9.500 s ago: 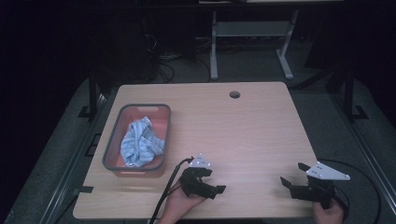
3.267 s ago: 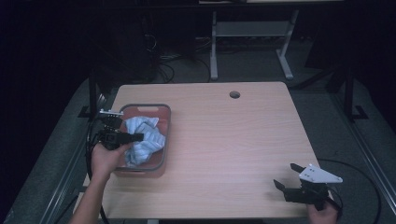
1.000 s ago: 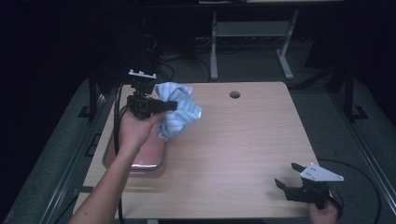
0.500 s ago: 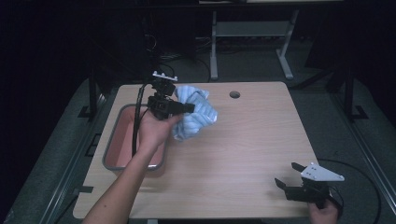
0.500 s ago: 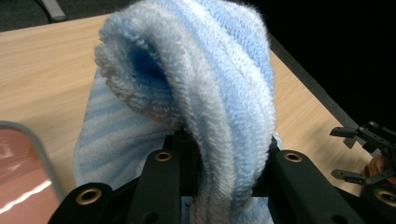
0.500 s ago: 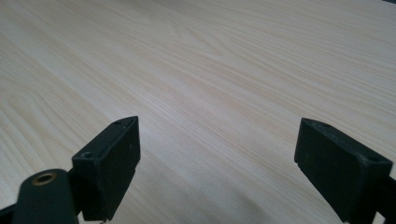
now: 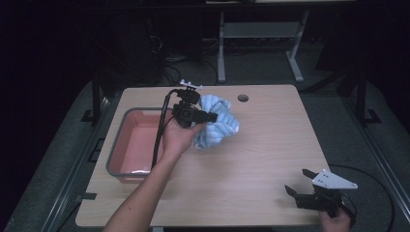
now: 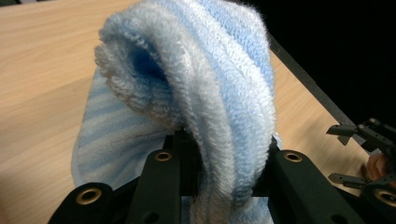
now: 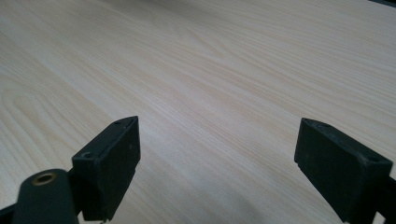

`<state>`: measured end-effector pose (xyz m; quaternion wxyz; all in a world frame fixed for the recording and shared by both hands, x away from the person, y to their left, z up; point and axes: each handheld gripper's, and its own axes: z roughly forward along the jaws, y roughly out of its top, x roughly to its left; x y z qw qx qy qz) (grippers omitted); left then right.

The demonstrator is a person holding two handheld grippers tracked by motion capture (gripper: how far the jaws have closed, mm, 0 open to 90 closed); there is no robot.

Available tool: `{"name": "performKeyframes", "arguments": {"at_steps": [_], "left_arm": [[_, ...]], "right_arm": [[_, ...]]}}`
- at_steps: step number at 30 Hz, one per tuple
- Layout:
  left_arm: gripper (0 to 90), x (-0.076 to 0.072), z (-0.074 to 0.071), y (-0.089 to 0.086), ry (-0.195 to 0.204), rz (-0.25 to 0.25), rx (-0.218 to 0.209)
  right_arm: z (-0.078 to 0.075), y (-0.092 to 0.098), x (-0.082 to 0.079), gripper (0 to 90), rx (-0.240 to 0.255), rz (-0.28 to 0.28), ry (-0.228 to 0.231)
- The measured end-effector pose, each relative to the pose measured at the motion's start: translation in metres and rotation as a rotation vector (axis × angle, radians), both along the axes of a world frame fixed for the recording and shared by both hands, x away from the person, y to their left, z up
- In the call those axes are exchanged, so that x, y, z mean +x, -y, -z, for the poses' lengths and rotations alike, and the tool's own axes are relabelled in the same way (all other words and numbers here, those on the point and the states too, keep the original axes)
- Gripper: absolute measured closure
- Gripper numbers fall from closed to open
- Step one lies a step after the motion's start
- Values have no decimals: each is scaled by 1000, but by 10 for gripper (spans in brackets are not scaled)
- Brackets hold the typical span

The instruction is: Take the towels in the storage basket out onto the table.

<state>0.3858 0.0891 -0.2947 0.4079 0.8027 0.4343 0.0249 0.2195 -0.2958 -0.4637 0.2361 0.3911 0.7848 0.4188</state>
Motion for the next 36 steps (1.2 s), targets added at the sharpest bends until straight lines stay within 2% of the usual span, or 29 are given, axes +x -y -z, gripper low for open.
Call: {"name": "performKeyframes", "arguments": {"at_steps": [15, 19, 20, 23, 30, 33, 36], "left_arm": [[710, 12, 41, 31, -55, 25, 28], [711, 14, 50, 35, -65, 23, 30], [710, 14, 52, 36, -67, 27, 43], [711, 15, 61, 39, -88, 23, 44], [710, 16, 76, 45, -102, 19, 56], [711, 18, 83, 49, -106, 23, 84], [710, 19, 89, 51, -113, 25, 89]], "right_arm": [[0, 1, 0, 137, 4, 2, 3], [0, 1, -1, 137, 5, 2, 5], [0, 1, -1, 137, 5, 1, 5], [-1, 1, -1, 137, 0, -4, 10], [0, 0, -1, 137, 1, -3, 6], [0, -1, -1, 137, -1, -2, 6], [0, -1, -1, 137, -6, -2, 5]]}}
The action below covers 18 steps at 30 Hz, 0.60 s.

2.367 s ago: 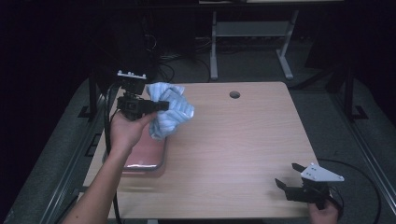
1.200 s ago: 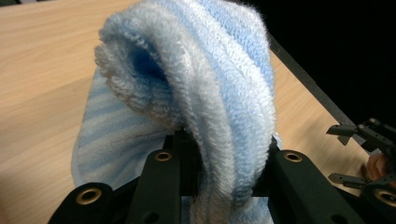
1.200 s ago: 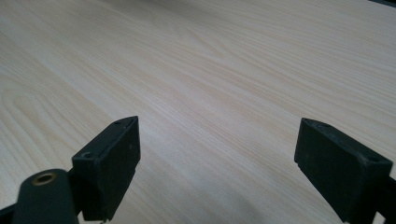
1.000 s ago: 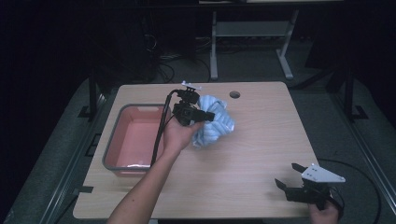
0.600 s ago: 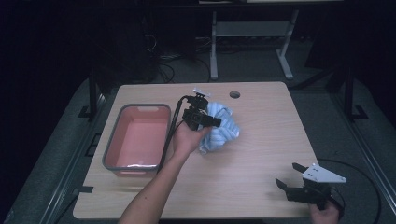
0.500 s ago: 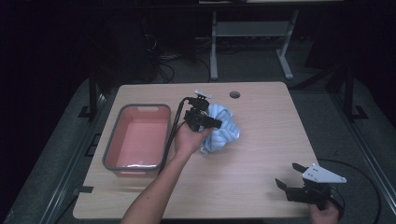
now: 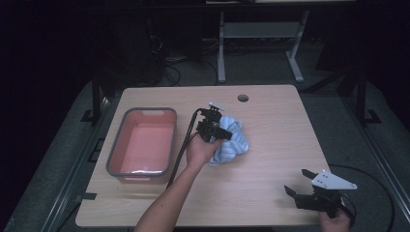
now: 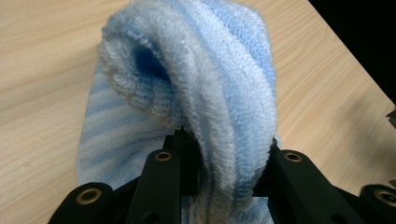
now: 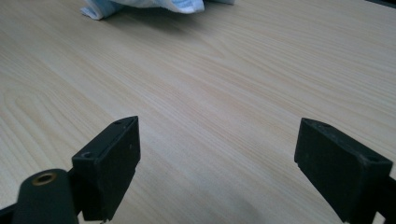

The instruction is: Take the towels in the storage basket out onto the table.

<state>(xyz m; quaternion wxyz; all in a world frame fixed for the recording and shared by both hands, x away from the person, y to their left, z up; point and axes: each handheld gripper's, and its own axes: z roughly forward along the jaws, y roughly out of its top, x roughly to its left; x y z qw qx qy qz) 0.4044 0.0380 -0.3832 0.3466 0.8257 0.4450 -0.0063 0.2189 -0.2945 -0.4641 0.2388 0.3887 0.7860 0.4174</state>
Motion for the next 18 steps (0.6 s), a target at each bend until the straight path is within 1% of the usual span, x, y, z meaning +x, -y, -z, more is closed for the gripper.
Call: {"name": "performKeyframes", "arguments": {"at_steps": [1, 3, 4, 6, 10, 12, 15, 16, 18], "left_arm": [[711, 0, 3, 1, -3, -7, -6], [711, 1, 7, 2, -5, -1, 5], [711, 1, 8, 2, -7, -8, -1], [711, 1, 11, 3, -11, -11, -1], [710, 2, 16, 7, -16, -4, 12], [710, 2, 18, 10, -19, -18, -1], [710, 3, 23, 12, -23, -10, 17], [710, 2, 24, 13, -20, -5, 27], [710, 0, 27, 15, -23, -6, 30]], "right_arm": [[0, 0, 0, 137, -1, -1, 0], [0, -1, 0, 137, 5, -2, -9], [0, 0, 0, 137, 1, -5, 0], [-1, 1, 0, 137, 9, -1, 2], [-1, 2, 0, 137, 8, 3, 4], [-1, 2, 0, 137, 7, 5, 0], [-1, 1, 0, 137, 8, 4, 3], [-1, 1, -1, 137, 15, 4, 1], [-2, 1, -1, 137, 14, 3, 6]]}}
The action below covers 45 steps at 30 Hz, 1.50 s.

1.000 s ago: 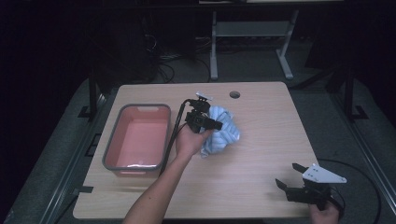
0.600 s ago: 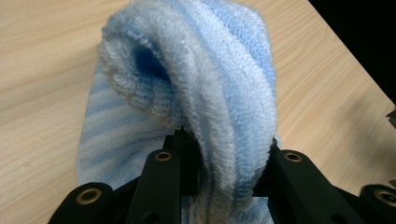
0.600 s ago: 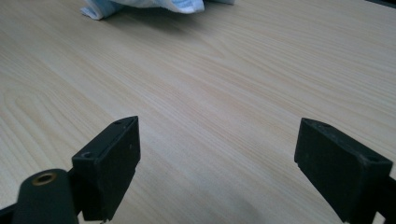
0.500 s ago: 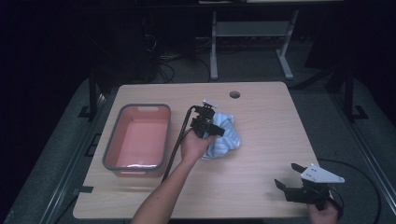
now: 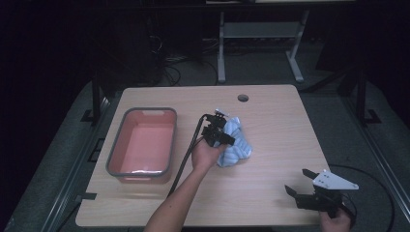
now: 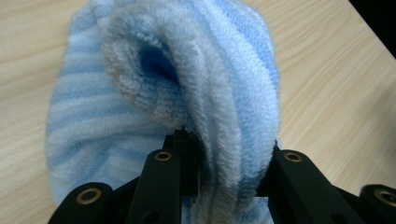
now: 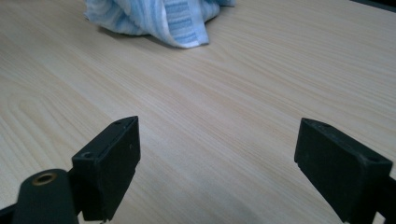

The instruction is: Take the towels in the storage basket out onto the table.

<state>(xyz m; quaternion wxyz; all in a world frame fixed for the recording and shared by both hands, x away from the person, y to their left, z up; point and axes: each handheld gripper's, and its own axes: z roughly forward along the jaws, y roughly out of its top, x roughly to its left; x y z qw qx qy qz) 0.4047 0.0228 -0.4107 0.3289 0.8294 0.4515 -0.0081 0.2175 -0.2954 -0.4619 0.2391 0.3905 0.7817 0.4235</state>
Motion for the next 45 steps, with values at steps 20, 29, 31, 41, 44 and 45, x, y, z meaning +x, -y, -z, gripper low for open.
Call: {"name": "performKeyframes", "arguments": {"at_steps": [20, 29, 31, 41, 44, 45], "left_arm": [[661, -3, 14, 7, 10, 20, 20], [552, -10, 6, 2, 31, 48, -24], [532, -11, 5, 0, 40, 47, -19], [434, -21, -7, -12, 92, 55, -43], [428, -24, -8, -12, 100, 65, -32], [427, -25, -8, -12, 97, 65, -34]], "right_arm": [[0, -5, 0, 137, -17, -15, 5], [0, -5, -1, 137, -17, -9, 9], [0, -5, -1, 137, -17, -7, 7], [1, -4, -2, 137, -24, -1, 6], [1, -5, -1, 137, -29, 2, 6], [1, -4, -2, 137, -27, 1, 5]]}}
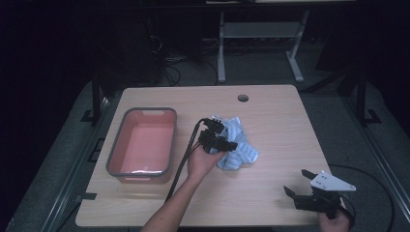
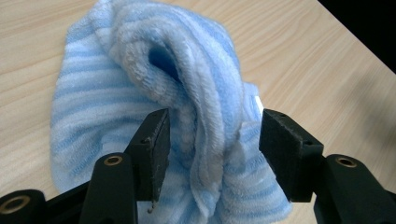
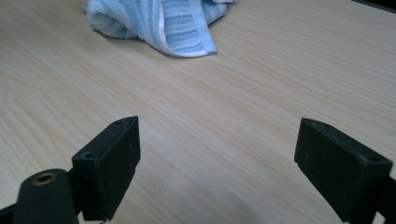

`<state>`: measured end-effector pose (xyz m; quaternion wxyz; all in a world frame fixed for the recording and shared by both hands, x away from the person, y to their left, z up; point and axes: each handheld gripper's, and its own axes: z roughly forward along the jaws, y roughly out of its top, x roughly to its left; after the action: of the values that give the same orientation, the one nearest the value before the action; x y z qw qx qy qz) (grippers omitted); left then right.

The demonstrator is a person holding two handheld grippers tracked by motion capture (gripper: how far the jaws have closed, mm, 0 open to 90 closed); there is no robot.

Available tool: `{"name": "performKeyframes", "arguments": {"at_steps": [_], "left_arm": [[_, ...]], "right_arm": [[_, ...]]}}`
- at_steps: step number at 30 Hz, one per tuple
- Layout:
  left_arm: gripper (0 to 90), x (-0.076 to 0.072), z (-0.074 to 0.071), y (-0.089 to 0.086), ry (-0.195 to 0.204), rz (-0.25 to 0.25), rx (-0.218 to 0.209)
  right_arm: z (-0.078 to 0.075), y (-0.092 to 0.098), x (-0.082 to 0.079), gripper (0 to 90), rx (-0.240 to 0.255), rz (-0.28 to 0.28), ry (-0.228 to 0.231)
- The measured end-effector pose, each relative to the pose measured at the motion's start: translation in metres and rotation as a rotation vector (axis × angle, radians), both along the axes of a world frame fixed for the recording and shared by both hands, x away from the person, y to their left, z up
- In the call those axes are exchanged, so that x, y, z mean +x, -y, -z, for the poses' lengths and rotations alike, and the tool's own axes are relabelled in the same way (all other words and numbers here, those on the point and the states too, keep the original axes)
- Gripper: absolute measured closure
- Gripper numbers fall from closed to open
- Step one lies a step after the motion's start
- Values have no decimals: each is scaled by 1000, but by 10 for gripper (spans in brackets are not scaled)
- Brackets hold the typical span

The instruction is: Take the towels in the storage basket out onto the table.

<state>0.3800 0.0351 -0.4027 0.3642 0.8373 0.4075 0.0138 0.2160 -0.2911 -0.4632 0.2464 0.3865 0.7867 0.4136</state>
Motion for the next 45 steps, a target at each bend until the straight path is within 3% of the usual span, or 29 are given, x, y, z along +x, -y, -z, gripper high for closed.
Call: {"name": "performKeyframes", "arguments": {"at_steps": [10, 15, 16, 29, 45], "left_arm": [[418, -3, 5, -11, -24, 2, -22], [406, -6, 6, -20, -24, -17, -43], [405, -7, 6, -22, -20, -10, -30], [398, -19, 7, -31, -14, -3, -57], [377, -36, 8, -44, 11, 22, -37]], "right_arm": [[-1, 5, -3, 137, 13, 21, 3], [0, 8, -2, 137, 18, 32, 6], [0, 8, -2, 137, 17, 35, 2], [0, 11, -2, 137, 20, 51, -3], [1, 10, -1, 137, 13, 49, -5]]}}
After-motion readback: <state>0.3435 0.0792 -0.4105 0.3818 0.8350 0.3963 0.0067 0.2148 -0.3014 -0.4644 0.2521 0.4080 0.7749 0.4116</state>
